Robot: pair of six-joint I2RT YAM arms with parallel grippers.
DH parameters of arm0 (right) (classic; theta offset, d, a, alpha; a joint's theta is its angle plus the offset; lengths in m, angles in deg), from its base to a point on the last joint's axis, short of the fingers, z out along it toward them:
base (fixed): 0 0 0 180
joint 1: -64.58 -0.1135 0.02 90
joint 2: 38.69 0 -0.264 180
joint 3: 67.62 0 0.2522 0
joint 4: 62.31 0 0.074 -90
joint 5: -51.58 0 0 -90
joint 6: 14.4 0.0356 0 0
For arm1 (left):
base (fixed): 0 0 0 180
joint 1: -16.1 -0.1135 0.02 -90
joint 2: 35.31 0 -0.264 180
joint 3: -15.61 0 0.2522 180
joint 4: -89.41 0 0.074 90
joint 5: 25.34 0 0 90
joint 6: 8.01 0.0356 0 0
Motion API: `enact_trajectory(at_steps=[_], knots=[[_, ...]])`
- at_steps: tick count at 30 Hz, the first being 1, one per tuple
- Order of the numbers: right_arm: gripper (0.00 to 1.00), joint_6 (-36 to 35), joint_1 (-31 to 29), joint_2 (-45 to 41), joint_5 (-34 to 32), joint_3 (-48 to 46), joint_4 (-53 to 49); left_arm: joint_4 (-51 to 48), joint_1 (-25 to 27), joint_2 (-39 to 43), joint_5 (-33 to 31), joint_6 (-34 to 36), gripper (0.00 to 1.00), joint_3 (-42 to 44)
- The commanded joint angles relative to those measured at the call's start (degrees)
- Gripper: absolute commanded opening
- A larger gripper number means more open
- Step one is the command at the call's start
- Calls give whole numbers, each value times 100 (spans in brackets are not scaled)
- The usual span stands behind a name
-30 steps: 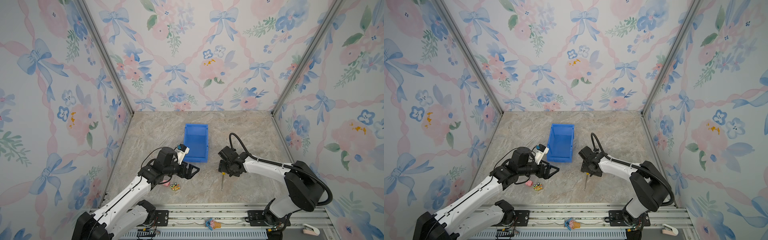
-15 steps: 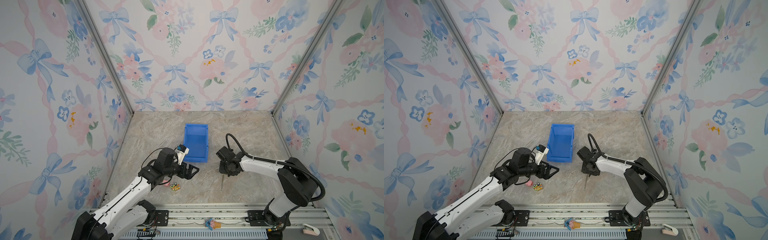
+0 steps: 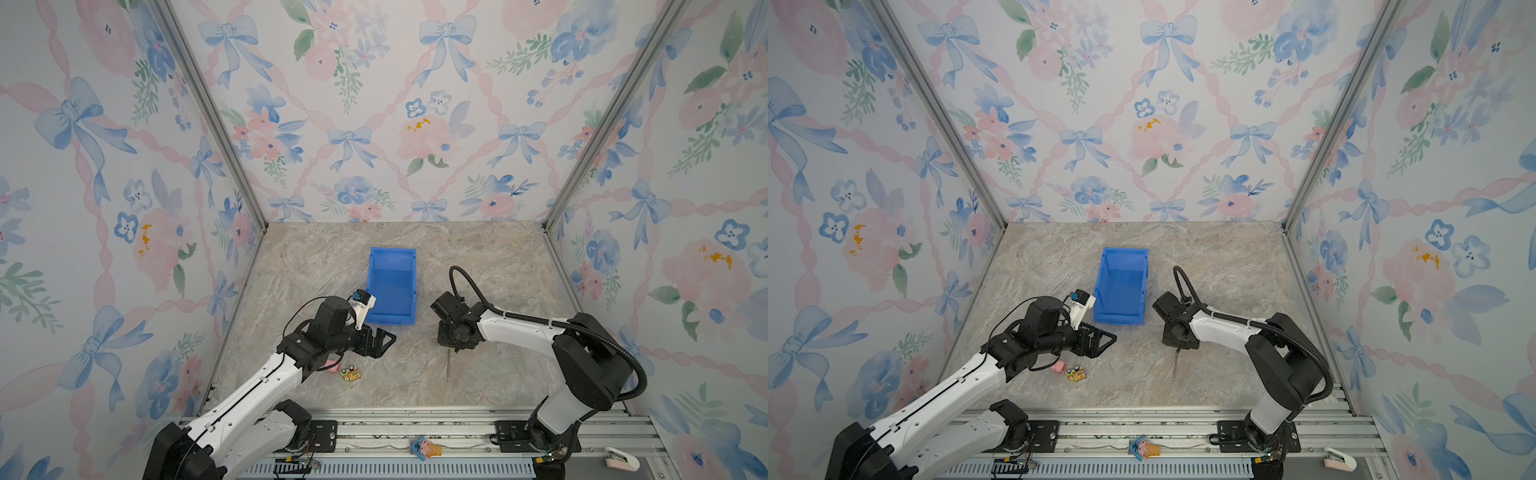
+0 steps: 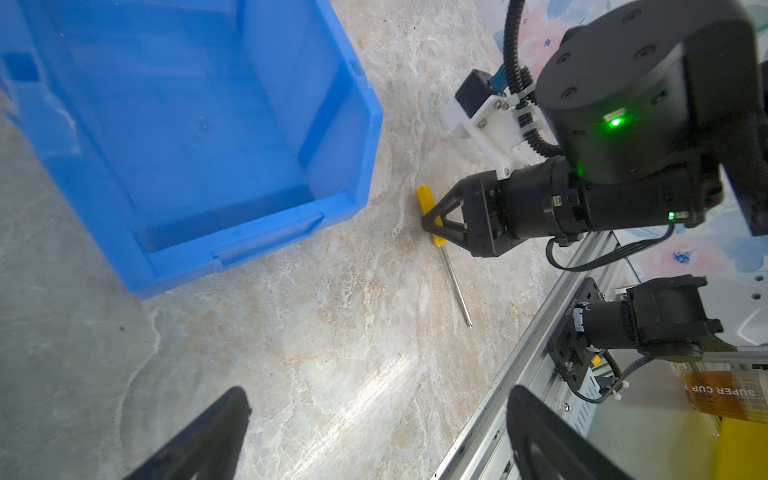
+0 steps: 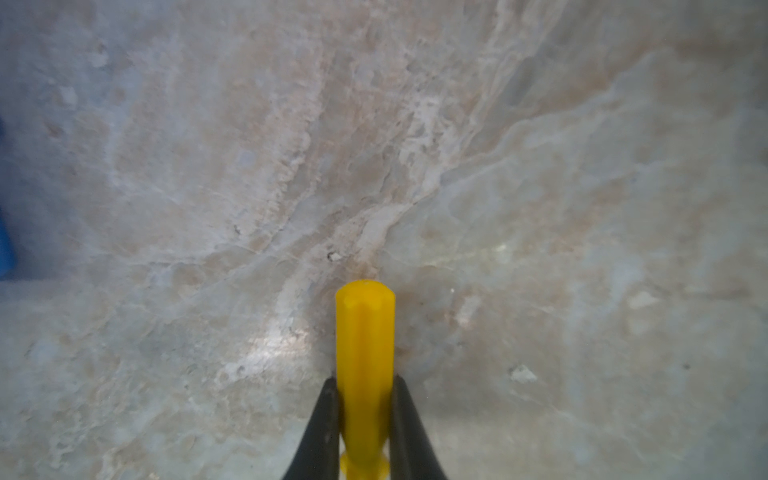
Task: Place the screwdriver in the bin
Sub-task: 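Lower the right gripper and close it on the yellow screwdriver handle, then lift the screwdriver with the right gripper and carry it over the blue bin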
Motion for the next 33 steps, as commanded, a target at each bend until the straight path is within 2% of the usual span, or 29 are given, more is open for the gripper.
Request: enact_trajectory(at_steps=[1, 9, 14, 23, 33], knots=[[2, -263, -154, -231, -254, 337, -418, -14, 25, 33, -223, -46, 98, 66], [0, -598, -329, -849, -507, 1005, -905, -17, -27, 152, -850, 59, 97, 3], [0, -873, -433, -842, -592, 1784, -1182, 7, -265, 346, -1095, -85, 98, 88], [0, -1093, -600, -20, -436, 3537, -1151, 6, -575, 610, -1088, -114, 98, 160], [0, -850, -543, 1327, 23, 4659, -515, 113, -672, 716, -1249, -307, 98, 273]])
